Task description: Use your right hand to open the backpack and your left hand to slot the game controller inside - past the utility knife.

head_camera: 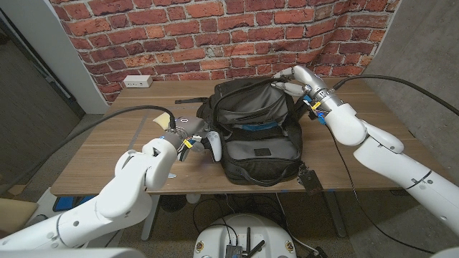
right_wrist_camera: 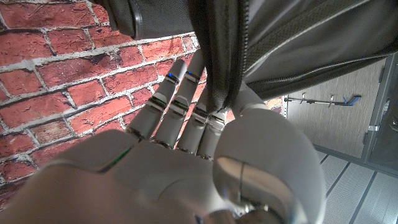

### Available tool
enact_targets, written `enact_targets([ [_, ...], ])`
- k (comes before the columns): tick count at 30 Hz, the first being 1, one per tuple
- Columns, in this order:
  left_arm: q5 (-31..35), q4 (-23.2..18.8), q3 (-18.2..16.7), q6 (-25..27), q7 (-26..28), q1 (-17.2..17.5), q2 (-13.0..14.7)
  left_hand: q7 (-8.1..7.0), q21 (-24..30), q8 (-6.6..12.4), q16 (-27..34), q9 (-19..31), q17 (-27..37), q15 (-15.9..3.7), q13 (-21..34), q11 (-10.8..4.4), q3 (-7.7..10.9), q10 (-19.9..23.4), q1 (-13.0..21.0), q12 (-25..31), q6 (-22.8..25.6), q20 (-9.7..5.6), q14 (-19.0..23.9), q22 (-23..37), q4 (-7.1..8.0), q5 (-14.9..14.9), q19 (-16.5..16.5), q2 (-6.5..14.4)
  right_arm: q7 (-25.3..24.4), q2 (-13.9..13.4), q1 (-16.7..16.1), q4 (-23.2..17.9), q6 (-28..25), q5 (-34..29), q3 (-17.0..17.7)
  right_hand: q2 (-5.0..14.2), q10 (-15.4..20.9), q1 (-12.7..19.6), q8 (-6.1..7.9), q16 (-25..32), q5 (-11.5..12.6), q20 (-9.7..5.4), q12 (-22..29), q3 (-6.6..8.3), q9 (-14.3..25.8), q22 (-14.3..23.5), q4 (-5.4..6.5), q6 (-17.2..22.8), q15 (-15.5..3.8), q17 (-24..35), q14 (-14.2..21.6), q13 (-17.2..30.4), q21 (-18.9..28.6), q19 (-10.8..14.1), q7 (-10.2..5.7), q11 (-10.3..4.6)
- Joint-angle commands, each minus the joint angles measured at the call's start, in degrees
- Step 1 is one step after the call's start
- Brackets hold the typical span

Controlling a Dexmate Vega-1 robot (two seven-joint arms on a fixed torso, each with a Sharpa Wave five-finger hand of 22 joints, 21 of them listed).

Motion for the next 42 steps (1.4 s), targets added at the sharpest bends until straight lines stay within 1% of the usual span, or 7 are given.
enact_targets([
  [1,9.01,-0.43,0.31,-1.59,-4.25,2.35,-6.07,-1.08,1.19,0.50,0.64,0.31,0.26,-9.57,0.30,-0.98,3.13,1.84,-3.61,0.30,6.15,-7.94,1.51,0.26,2.60,0.41,2.36,6.80,0.21,-0.06,0.95,0.89,0.91,0.43,-0.74,0.53,0.15,-0.03,0.05,0.00,0.41,-8.48,0.25,0.58,0.23,0.23,0.04,0.35,-5.15,0.31,0.47,0.18,0.31,0.49,0.04,0.45],
  [2,9.40,-0.45,0.10,-2.11,-4.38,2.65,-6.49,-1.07,1.31,0.49,0.66,0.31,0.27,-9.58,0.30,-0.97,3.12,1.89,-3.59,0.31,6.16,-7.89,1.59,0.28,2.57,0.41,2.80,6.77,0.21,-0.02,1.08,1.04,1.12,0.44,-0.84,0.58,0.14,-0.04,0.04,-0.03,0.42,-8.50,0.25,0.61,0.23,0.25,0.07,0.37,-5.15,0.32,0.45,0.20,0.35,0.51,0.01,0.56],
  [3,10.13,-0.42,0.03,-2.39,-4.54,2.97,-7.12,-1.08,2.01,0.42,0.60,0.31,0.24,-9.54,0.31,-0.98,3.05,2.15,-3.59,0.32,6.22,-7.70,1.78,0.46,2.49,0.43,5.17,6.60,0.19,0.04,1.22,1.17,1.26,0.39,-0.95,0.58,0.14,-0.06,0.01,-0.02,0.42,-8.51,0.25,0.60,0.23,0.26,0.09,0.36,-5.13,0.34,0.47,0.22,0.39,0.53,0.01,0.56],
  [7,11.59,-0.59,-0.97,-4.12,-5.23,4.34,-8.87,-1.07,2.61,0.37,0.54,0.33,0.23,-9.60,0.30,-1.00,3.10,2.07,-3.59,0.22,6.26,-7.66,1.96,0.55,2.49,0.45,7.45,6.54,0.28,0.26,1.74,1.62,1.69,0.43,-1.32,0.58,0.14,-0.04,-0.11,-0.04,0.44,-8.55,0.24,0.64,0.24,0.30,0.08,0.28,-5.18,0.41,0.49,0.31,0.54,0.59,-0.07,0.50],
  [16,14.51,-0.90,-2.68,-7.64,-7.06,6.32,-13.46,-1.07,2.99,0.32,0.63,0.35,0.29,-9.65,0.31,-1.00,3.13,2.04,-3.53,0.19,6.26,-7.91,2.38,0.60,2.47,0.46,9.09,6.54,0.65,0.45,2.27,1.74,1.57,0.54,-1.75,0.52,0.13,-0.07,-0.23,-0.12,0.45,-8.58,0.19,0.68,0.26,0.37,0.09,0.39,-5.16,0.52,0.47,0.39,0.78,0.59,-0.01,0.62],
  [25,15.70,-0.66,-3.90,-11.46,-8.32,7.37,-17.14,-1.10,3.45,0.40,0.66,0.36,0.31,-9.64,0.32,-0.96,3.13,2.44,-3.57,0.30,6.61,-8.01,2.80,0.71,2.50,0.46,11.01,6.49,-0.15,1.03,2.16,1.67,0.90,0.36,-1.87,0.53,0.06,-0.07,-0.39,-0.22,0.46,-8.60,0.14,0.75,0.28,0.43,0.10,0.39,-5.19,0.63,0.44,0.55,0.99,0.49,-0.09,0.46],
  [42,21.27,-0.12,-1.27,-15.33,-15.02,6.13,-26.25,-0.98,4.18,0.31,0.59,0.38,0.30,-9.60,0.32,-0.96,3.08,2.62,-3.79,0.27,6.60,-8.37,3.18,0.96,2.55,0.47,13.36,6.31,-0.79,1.54,3.36,3.00,1.25,0.31,-2.08,0.55,0.10,-0.04,-0.64,-0.33,0.47,-8.61,0.06,0.87,0.32,0.52,0.10,0.51,-5.20,0.86,0.48,0.72,1.40,0.34,-0.01,0.56],
])
